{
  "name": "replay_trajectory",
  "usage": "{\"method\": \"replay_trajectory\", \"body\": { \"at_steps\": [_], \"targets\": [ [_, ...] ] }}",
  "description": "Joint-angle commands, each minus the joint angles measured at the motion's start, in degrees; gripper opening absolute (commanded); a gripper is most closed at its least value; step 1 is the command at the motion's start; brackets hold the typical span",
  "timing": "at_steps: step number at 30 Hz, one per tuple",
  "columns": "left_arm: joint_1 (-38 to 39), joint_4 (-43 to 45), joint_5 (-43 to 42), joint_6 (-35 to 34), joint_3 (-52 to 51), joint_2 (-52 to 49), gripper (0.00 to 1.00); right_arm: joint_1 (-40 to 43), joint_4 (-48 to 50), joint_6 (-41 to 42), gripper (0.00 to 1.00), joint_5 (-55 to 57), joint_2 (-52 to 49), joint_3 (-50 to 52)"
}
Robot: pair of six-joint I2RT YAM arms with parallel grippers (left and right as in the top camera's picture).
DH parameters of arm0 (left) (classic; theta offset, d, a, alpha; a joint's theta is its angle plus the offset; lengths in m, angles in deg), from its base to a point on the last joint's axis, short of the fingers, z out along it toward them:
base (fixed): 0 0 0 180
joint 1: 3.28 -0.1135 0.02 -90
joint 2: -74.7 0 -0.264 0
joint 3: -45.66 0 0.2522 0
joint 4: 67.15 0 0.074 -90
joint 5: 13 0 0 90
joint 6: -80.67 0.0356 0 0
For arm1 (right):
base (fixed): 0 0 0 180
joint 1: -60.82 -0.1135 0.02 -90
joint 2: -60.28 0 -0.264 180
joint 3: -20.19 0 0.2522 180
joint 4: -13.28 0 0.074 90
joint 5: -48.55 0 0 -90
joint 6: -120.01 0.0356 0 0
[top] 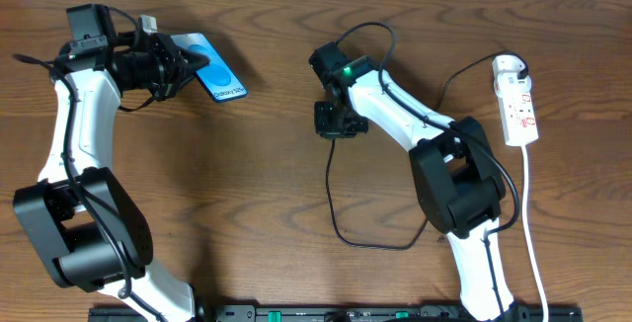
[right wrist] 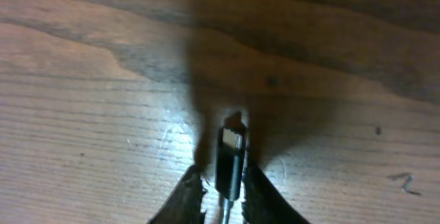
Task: Plug charger to phone and switch on socket
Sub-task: 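Close the right gripper on the USB-C plug and lift, then carry the USB-C plug toward the phone's bottom port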
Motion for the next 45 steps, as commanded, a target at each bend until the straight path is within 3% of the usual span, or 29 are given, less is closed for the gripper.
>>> {"method": "replay_trajectory", "body": {
  "at_steps": [1,4,7,12,17,29,35,40,45],
  "targets": [
    [0.02,-0.02,-1.18,1.22,0.61,0.98,0.07,-0.02,-0.48,1.14,0.19,-2.78,-5.92,0.33],
    [0.02,0.0,-1.18,1.22,0.61,0.98,0.07,0.22,-0.24,1.18,0.15,-3.98,-6.73,0.31],
    [0.02,0.0,-1.18,1.22,0.61,0.98,0.07,0.76,0.13,2.45,0.01,-3.98,-6.73,0.31],
    [0.02,0.0,-1.18,1.22,0.61,0.98,0.07,1.81,2.75,-1.4,0.01,-7.04,-5.62,0.28],
    [0.02,0.02,-2.05,1.27,0.61,0.98,0.07,5.33,5.81,-11.91,0.01,-25.27,-0.92,0.31],
    [0.02,0.52,-16.04,7.28,0.61,0.98,0.07,14.27,-0.26,-36.06,0.01,-55.95,11.91,0.94],
    [0.02,2.67,-25.44,9.6,0.61,0.98,0.07,16.41,-5.44,-49.53,0.01,-67.47,16.94,7.3],
    [0.04,6.51,-32.87,9.57,0.61,0.98,0.07,16.9,-4.7,-52.5,0.02,-68.74,19.87,15.1],
    [0.15,6.73,-34.03,9.55,0.61,0.98,0.07,15.21,-1.81,-52.46,0.02,-71.67,20.39,17.62]
  ]
}}
